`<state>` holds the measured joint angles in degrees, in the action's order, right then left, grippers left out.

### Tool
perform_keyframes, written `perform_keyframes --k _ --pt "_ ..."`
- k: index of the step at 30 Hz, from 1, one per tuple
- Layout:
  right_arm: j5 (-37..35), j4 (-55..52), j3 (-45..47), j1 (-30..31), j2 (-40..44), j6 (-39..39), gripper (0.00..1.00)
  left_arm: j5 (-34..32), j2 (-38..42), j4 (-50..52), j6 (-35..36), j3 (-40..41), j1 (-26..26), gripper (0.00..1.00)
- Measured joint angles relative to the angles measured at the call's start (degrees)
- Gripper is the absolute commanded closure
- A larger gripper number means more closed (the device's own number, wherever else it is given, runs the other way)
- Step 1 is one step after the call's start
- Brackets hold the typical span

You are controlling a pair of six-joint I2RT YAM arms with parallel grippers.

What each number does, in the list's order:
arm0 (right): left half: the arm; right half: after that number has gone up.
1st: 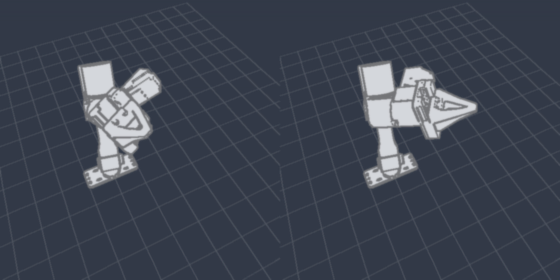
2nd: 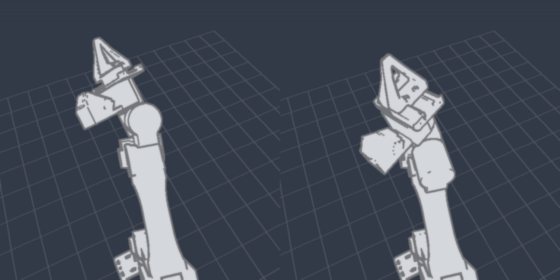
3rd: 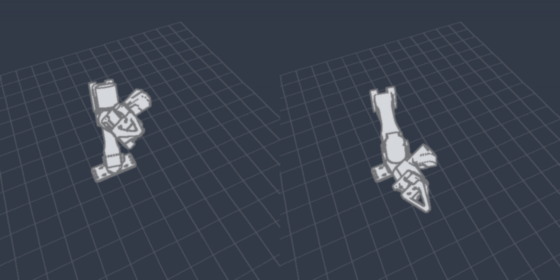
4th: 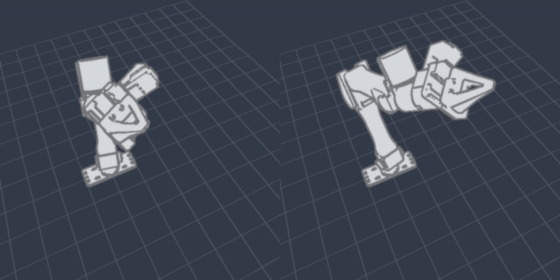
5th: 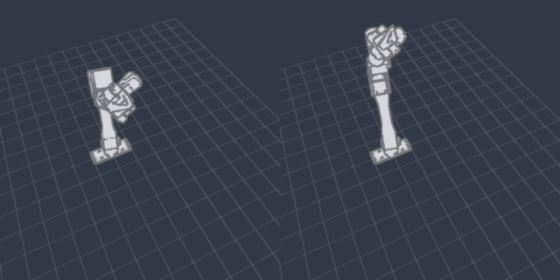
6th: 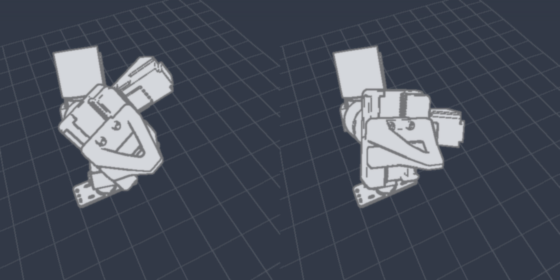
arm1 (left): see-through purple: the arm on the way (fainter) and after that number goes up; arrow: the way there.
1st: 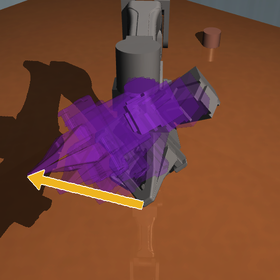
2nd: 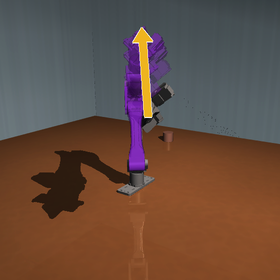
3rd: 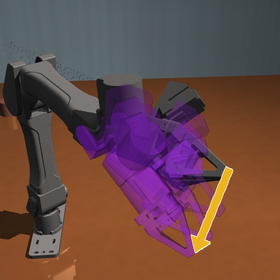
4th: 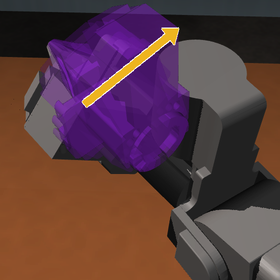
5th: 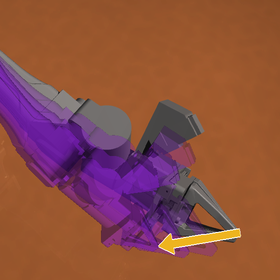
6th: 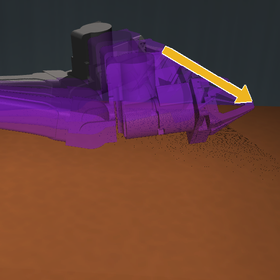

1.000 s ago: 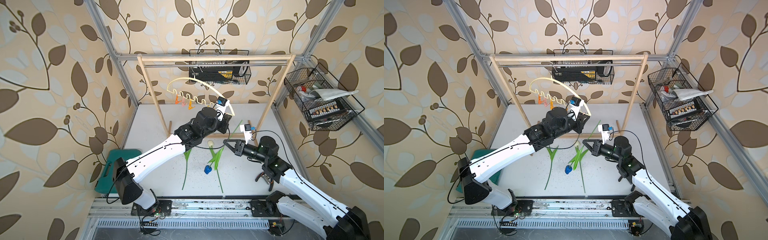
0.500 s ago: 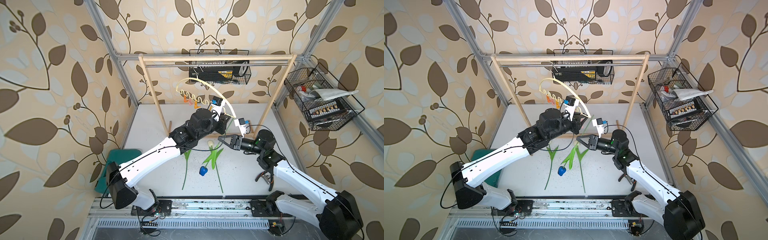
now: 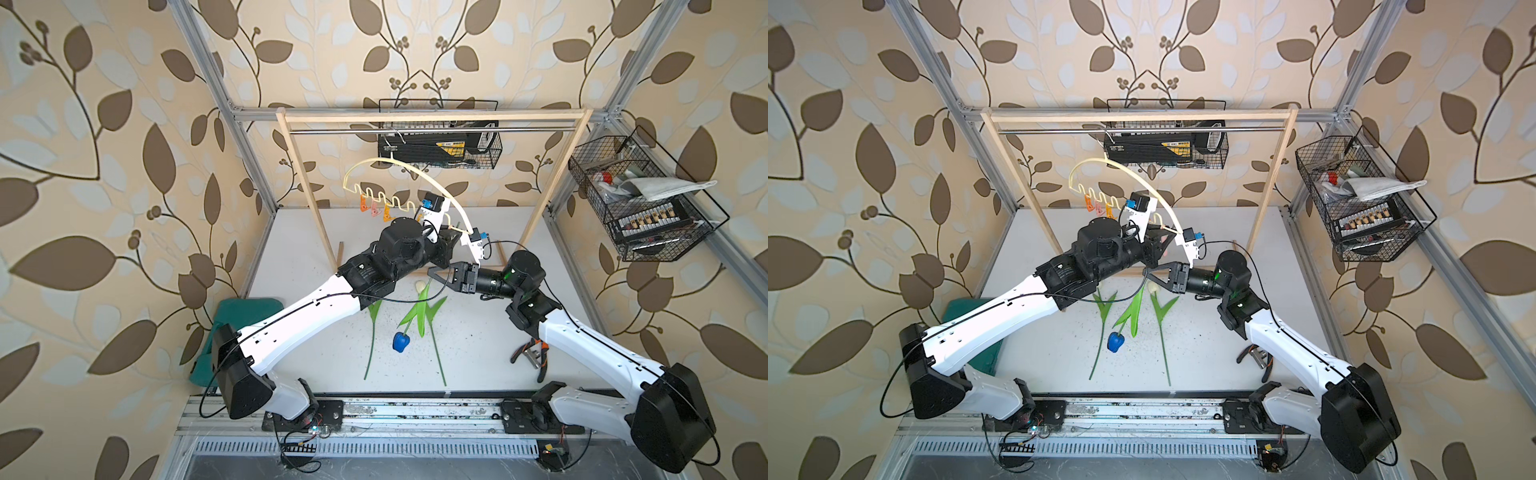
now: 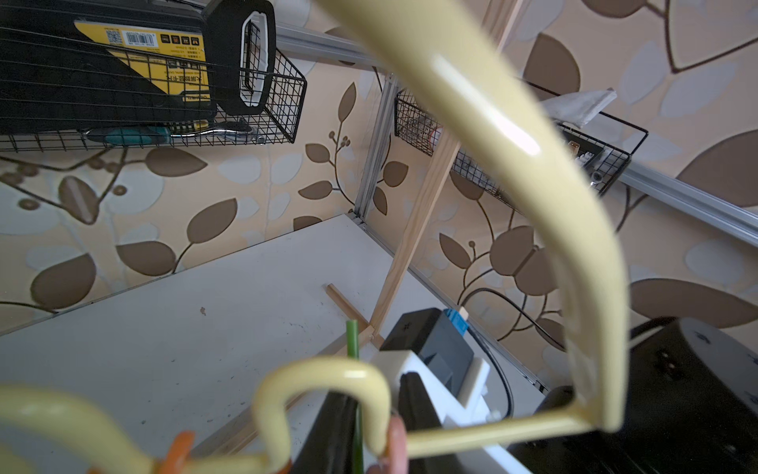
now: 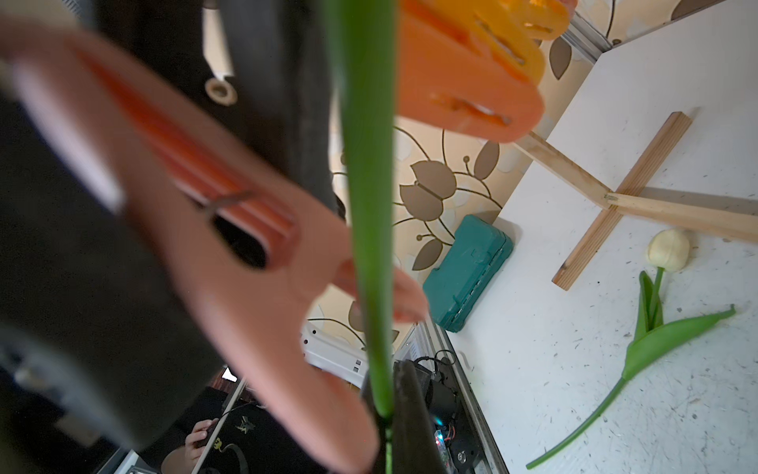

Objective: Dry the flowers on a clothes hanger
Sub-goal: Clamp the flower onto the hanger.

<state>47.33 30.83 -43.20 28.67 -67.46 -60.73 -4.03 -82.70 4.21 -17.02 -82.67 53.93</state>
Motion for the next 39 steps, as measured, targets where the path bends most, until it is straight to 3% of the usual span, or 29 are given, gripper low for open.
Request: perform_keyframes --k 12,32,39 --pt "0.31 -3.13 -0.2 0.63 0.96 2.21 1.0 0.17 0.09 -0.11 0.0 0.0 -0.35 0.9" --pt "0.79 1.7 -0.2 0.04 1.2 -3.1 1.0 1.22 0.11 -3.02 -1.01 0.33 -0.35 0.91" --pt "0.96 1.92 -0.2 0.04 1.2 -3.39 1.0 1.22 0.11 -3.06 -1.07 0.31 -0.35 0.87"
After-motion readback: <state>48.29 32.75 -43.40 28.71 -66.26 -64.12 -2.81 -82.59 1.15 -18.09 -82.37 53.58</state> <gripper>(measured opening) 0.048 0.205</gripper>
